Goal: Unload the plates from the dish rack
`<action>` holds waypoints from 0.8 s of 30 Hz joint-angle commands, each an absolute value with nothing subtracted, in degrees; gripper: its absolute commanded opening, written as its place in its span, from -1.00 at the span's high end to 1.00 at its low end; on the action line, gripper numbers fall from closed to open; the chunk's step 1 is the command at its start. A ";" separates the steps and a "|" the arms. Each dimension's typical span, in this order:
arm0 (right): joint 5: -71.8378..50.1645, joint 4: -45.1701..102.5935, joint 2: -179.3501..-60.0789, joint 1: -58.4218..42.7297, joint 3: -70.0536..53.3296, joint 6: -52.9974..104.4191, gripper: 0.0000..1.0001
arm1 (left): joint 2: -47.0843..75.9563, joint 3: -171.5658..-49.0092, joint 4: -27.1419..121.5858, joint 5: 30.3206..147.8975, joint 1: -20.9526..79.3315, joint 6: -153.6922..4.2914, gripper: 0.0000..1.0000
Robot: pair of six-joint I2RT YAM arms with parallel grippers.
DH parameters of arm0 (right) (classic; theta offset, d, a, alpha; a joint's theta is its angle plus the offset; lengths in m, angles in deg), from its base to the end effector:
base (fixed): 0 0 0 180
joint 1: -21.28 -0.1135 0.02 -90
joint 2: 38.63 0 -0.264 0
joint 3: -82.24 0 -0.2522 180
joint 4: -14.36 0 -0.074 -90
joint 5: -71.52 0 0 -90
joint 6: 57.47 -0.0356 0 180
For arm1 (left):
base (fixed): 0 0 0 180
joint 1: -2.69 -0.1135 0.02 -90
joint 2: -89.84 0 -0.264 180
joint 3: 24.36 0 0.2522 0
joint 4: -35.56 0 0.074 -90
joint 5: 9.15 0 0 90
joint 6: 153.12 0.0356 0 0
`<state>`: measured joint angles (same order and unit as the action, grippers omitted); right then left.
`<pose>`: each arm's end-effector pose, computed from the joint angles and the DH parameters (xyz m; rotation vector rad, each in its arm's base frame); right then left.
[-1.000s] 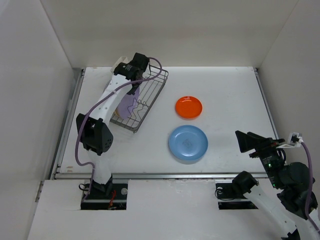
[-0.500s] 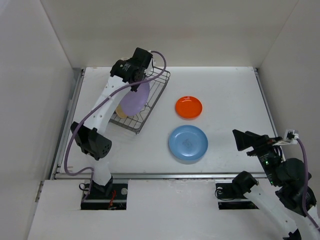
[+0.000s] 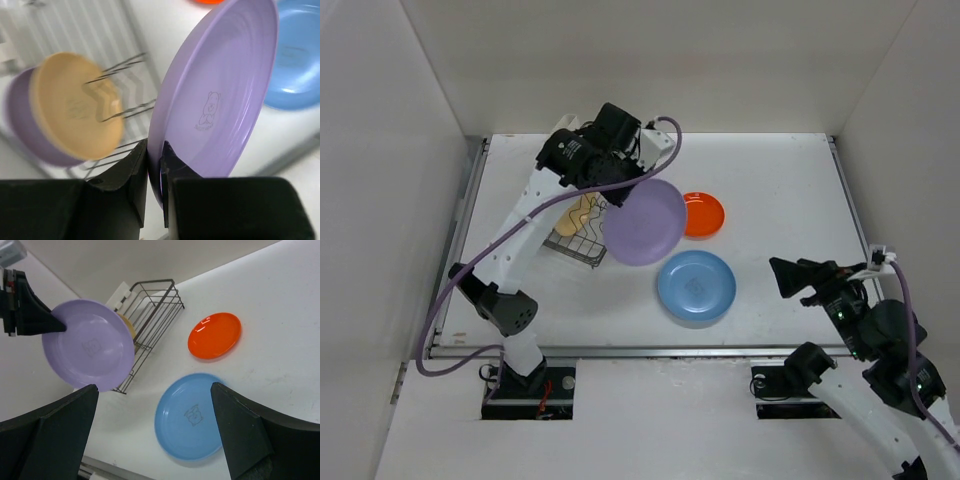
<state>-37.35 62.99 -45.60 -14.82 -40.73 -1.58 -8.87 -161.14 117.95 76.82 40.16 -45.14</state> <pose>0.0290 0.0069 0.3416 0.2400 1.5732 0.7117 0.2689 -0.2030 0.4535 1.0594 2.0904 -0.0858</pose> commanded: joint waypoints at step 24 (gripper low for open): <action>-17.87 58.88 -70.01 -15.72 -37.85 7.65 0.25 | -18.70 -167.84 127.11 128.22 48.57 -41.24 1.00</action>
